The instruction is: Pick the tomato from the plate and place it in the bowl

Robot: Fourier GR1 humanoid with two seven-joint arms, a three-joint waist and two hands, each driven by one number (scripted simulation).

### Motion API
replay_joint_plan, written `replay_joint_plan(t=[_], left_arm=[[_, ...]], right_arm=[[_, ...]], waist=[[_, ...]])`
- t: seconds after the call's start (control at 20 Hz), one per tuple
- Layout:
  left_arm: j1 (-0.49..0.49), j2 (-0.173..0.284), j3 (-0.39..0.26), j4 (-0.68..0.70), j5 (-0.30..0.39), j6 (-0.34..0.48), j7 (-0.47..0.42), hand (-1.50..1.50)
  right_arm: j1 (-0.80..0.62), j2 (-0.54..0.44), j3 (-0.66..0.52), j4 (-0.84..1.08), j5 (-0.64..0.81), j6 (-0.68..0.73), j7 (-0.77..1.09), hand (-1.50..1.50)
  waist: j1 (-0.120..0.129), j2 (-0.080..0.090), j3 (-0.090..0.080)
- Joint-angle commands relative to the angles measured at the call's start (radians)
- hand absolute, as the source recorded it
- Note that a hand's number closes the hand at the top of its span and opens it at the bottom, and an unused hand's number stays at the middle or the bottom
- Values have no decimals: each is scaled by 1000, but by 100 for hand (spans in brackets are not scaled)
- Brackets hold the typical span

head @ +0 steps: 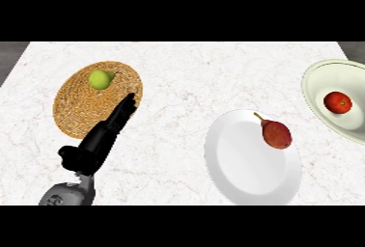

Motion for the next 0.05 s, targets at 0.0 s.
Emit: replay_joint_plan(t=[0.0], left_arm=[[9,-15,-13,0,-13,0,5,0]], right_arm=[[117,-42,-61,96,-62,108,-145,-150]], waist=[[0,0,1]])
